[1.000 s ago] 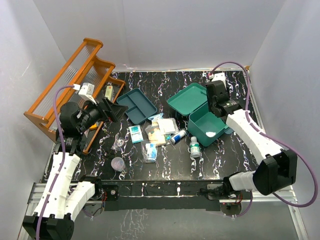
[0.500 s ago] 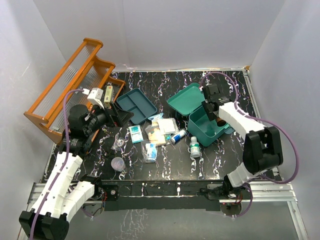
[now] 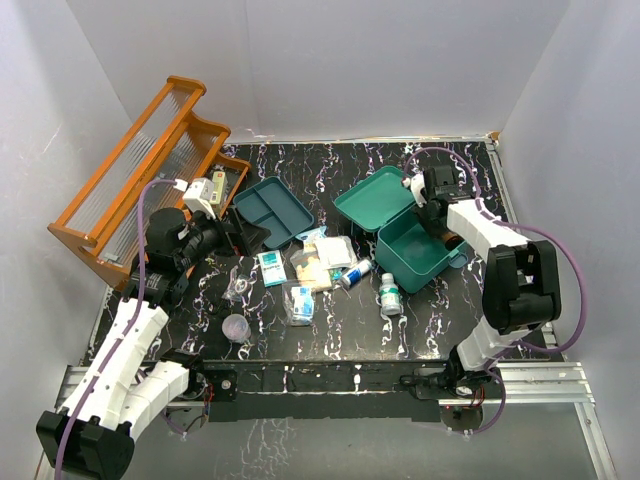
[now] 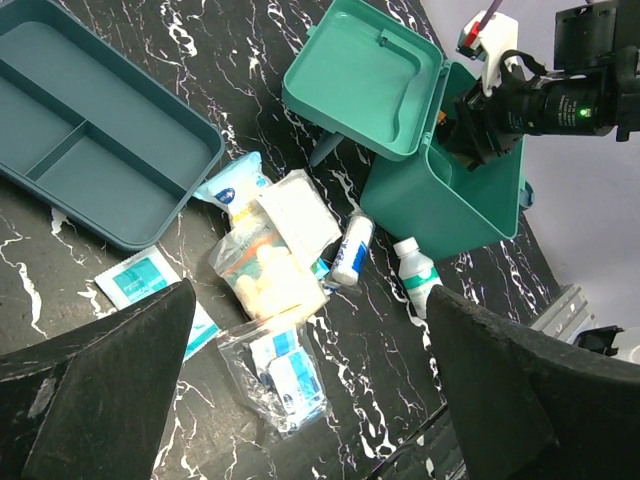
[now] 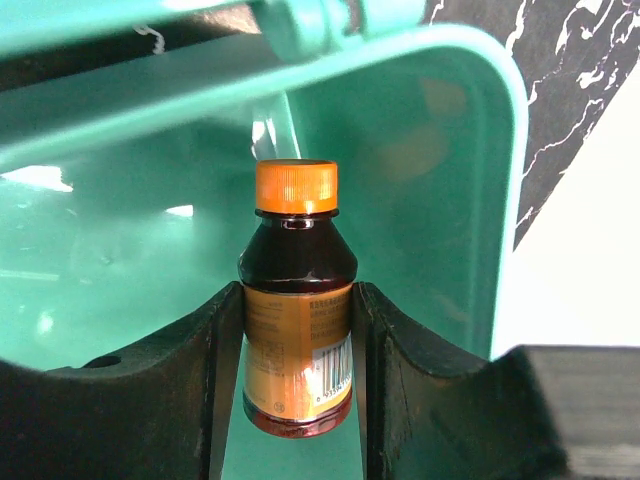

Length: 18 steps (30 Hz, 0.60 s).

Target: Organize the medicine kit

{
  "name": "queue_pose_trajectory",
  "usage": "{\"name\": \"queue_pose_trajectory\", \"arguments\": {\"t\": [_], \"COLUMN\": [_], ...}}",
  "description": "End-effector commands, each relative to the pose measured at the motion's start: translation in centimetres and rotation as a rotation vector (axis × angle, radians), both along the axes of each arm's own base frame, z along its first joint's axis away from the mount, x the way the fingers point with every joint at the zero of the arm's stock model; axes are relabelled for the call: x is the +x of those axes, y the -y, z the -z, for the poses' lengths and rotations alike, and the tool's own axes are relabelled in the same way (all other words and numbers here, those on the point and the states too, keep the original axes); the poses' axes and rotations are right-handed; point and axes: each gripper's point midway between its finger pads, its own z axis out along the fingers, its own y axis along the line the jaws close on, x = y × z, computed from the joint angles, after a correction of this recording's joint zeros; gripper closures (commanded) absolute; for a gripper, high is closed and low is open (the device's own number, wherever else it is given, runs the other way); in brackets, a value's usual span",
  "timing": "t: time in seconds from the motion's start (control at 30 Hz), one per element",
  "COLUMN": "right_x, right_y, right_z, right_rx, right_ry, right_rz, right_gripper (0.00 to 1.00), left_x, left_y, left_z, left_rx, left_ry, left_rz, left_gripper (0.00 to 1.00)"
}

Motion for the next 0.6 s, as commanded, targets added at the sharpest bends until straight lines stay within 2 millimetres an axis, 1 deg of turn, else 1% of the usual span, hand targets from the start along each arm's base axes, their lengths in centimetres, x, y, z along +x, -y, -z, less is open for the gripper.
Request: {"name": "queue_pose_trajectory", "arguments": {"t": [0.0,0.07,0.13,0.2,0.33,0.43,0.57], "right_x": [1.8,1.9,2.1,2.1,2.1,2.2,1.9], "right_y": [0.5,0.4,0.3,0.3,0.0,-1.2,-2.6], "right_z": [-2.4,-3.0,-3.7,-4.4,-6.5,-8.0,-9.5], "right_rx": [-0.003,0.015,0.025,0.037,0.088,0.196,0.318], "right_ry": [0.138,0.173,0.211,0.242,0.333,0.385,0.417], "right_rz": [-0.028,-0.014,-0.005,0.004,0.042,0.109,0.218], "right_gripper": [0.56,0.44,0.4,0.4,0.4,0.4,0.38], "left_x": [-0.1,-0.1,-0.1,-0.1,-0.3,-0.5,-0.8], "left_y": [-0.1,0.0,0.0,0.0,0.1,0.0,-0.3], "left_z": [-1.1,-1.4,-1.6,-1.9,-2.3,-2.7,-3.0], "left_rx": [0.011,0.01,0.008,0.006,0.007,0.012,0.015], "left_ry": [0.044,0.05,0.053,0.058,0.057,0.059,0.045], "left_rz": [0.004,0.01,0.009,0.012,0.018,0.018,0.007], "left_gripper": [0.01,0.01,0.01,0.01,0.01,0.01,0.01]}}
